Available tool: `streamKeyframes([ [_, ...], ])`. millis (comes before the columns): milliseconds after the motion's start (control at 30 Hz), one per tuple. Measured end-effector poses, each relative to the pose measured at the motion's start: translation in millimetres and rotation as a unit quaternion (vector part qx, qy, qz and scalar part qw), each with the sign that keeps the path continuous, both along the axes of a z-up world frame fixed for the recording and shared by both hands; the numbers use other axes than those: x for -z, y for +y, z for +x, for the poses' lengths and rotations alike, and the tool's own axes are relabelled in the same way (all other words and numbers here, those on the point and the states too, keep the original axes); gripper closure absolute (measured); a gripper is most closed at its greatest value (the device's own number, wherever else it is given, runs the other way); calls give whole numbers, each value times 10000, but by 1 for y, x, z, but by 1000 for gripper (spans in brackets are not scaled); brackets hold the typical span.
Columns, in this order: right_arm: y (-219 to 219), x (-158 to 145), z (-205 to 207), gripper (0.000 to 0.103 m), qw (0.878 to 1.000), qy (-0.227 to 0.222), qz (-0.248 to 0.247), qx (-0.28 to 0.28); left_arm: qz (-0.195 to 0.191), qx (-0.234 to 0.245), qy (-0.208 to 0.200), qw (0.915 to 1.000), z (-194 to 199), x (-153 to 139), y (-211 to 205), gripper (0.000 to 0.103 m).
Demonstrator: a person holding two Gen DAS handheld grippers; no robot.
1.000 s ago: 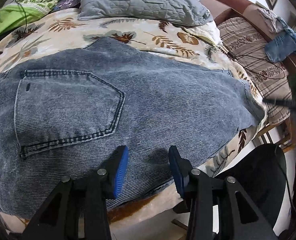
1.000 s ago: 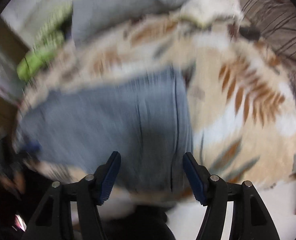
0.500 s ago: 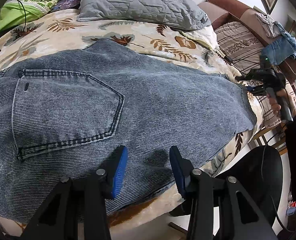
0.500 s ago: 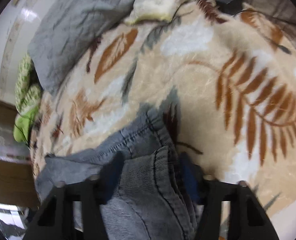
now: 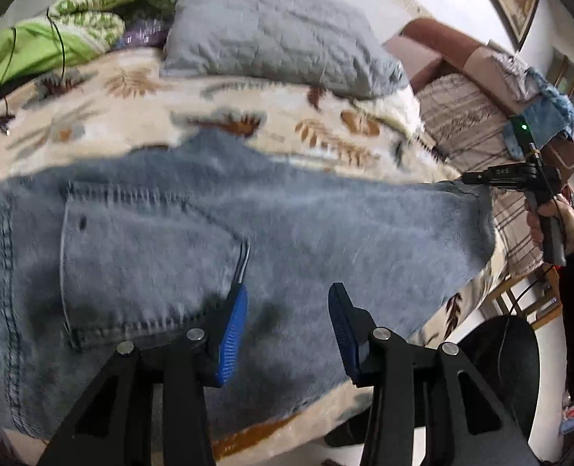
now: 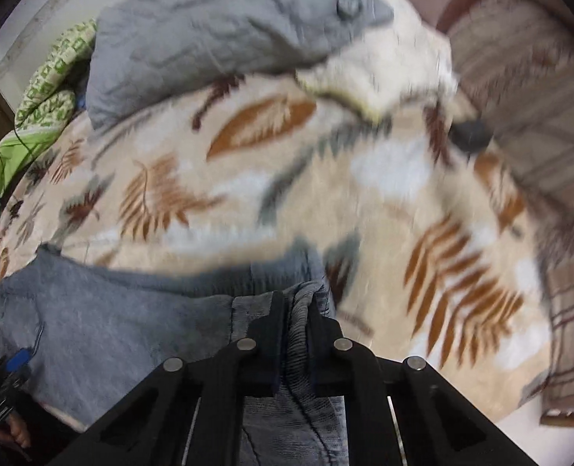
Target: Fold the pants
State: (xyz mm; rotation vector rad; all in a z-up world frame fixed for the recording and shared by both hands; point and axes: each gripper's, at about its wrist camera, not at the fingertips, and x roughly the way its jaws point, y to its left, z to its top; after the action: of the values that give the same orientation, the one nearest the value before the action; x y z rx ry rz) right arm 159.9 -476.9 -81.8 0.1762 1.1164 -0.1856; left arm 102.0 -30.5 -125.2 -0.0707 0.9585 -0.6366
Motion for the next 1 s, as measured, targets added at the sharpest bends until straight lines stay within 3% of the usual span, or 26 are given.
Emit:
streamKeyframes([
  [167, 2, 6, 26, 94, 9987, -270, -395, 181, 115, -55, 139, 9998, 7, 11, -8, 58],
  [267, -16, 35, 34, 94, 9985, -172, -253, 465, 264, -94, 333, 9991, 11, 24, -12, 58],
  [400, -32, 74, 34, 91, 9975, -134, 156, 683, 437, -25, 195, 9989, 7, 24, -16, 58],
  [467, -43, 70, 24, 89, 9938, -359, 449, 953, 471, -15, 174, 9987, 6, 24, -16, 58],
  [600, -57, 44, 0, 88, 9845, -749, 494, 1510, 393, -60, 210, 9990, 7, 23, -14, 58],
  [700, -26, 16, -12, 89, 9895, -1054, 533, 836, 316, -133, 180, 9993, 8, 21, -11, 58],
  [800, 22, 12, -16, 89, 9926, -962, 714, 198, 296, -227, 44, 9993, 8, 16, -9, 58],
  [933, 100, 31, -19, 89, 9889, -720, 1220, -459, 480, -661, -411, 9958, 9, 5, -1, 50],
  [1000, 135, 47, -22, 89, 9871, -533, 1351, -673, 442, -851, -316, 9949, 14, 6, 8, 47],
])
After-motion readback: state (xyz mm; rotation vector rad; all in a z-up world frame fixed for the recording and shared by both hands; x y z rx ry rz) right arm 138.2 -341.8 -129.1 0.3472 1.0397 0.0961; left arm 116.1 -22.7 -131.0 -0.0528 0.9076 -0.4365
